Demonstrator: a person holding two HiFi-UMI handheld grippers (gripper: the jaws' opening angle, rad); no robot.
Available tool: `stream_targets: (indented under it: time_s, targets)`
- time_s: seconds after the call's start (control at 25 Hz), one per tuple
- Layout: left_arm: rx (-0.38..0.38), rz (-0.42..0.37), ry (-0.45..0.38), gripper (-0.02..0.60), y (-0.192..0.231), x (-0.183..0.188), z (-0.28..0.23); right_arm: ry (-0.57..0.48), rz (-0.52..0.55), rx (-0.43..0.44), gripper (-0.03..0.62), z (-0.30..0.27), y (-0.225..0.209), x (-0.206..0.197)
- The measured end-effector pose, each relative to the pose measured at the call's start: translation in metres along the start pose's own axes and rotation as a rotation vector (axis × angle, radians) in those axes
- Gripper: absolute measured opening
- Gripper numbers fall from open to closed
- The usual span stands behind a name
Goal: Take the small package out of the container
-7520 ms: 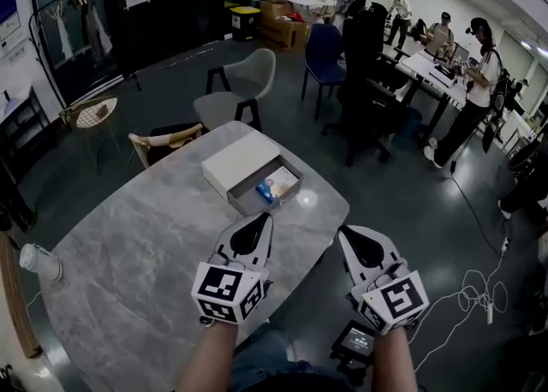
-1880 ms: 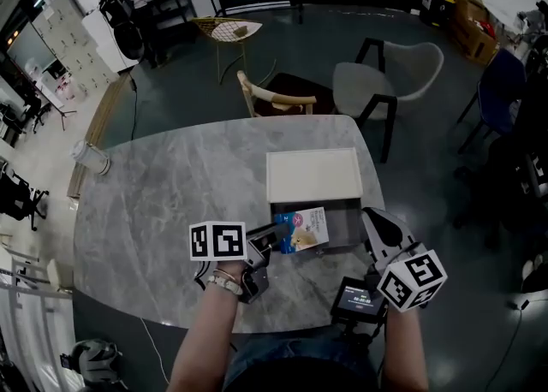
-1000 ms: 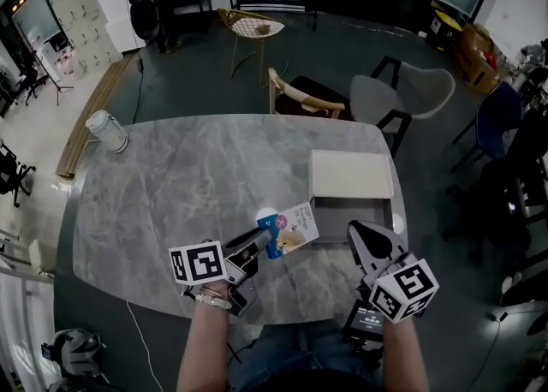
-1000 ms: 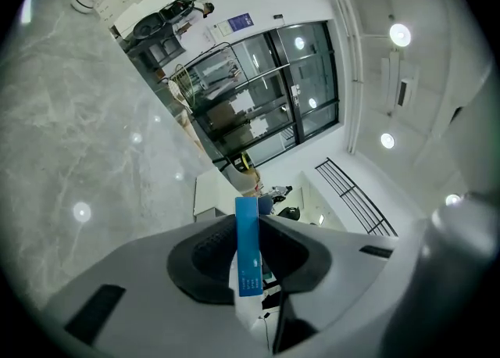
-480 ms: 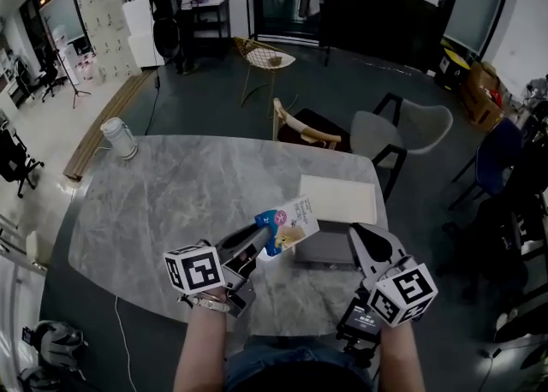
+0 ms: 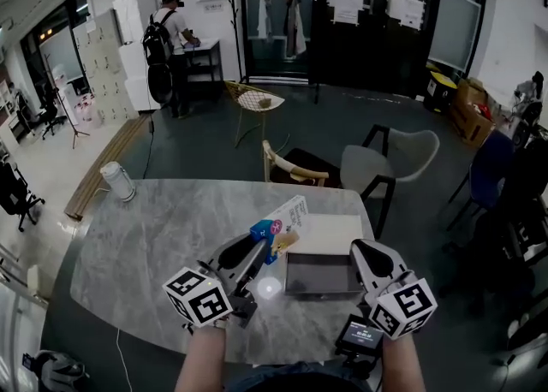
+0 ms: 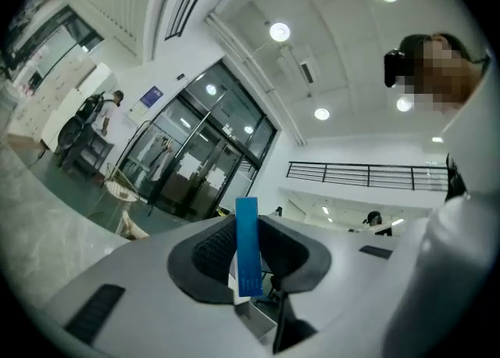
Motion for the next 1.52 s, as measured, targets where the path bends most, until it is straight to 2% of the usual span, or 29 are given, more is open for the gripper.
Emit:
stream_targets:
  time_s: [0.16, 0.24, 0.4, 0.56, 0.8, 1.04, 1.28, 1.52]
  targets:
    - [-0.050, -0.151, -0.035, 0.094, -0.012, 0.001, -0.008, -0.009, 0.007, -0.022, 0.026, 0.005, -0.005, 0.003]
    - [-0.062, -0.252, -0.049, 0.094, -0.017, 0.003, -0.010, -0.011, 0.015, -0.031, 0.026, 0.007, -0.007, 0.004]
    - [-0.032, -0.474, -0.049, 0.092, -0.028, -0.001, -0.016, -0.009, 0.064, -0.057, 0.026, 0.011, -0.008, 0.004]
    - [-0.020, -0.598, -0.025, 0.092, -0.038, -0.011, -0.022, -0.016, 0.150, -0.073, 0.026, 0.016, -0.007, 0.006]
    - [0.033, -0.655, -0.040, 0.092, -0.049, -0.015, -0.023, -0.042, 0.177, -0.128, 0.026, 0.027, -0.011, 0.010]
    - [0.160, -0.687, -0.067, 0.092, -0.046, -0.014, -0.019, -0.035, 0.178, -0.174, 0.026, 0.039, -0.023, 0.012]
    - [0.185, -0.666, -0.101, 0.092, -0.046, -0.006, -0.014, -0.018, 0.160, -0.226, 0.026, 0.047, -0.034, 0.014]
    - [0.193, -0.674, -0.097, 0.092, -0.047, -0.003, -0.009, -0.008, 0.159, -0.230, 0.026, 0.050, -0.036, 0.015]
Point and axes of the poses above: the fingertips, and each gripper's own axes: z backward along the fingers, y to its left, x out of its top, the point moved 10 cm from there along z, backward along the fingers, and after that the axes turned 10 degrees about -y, right-handed, at the moved point
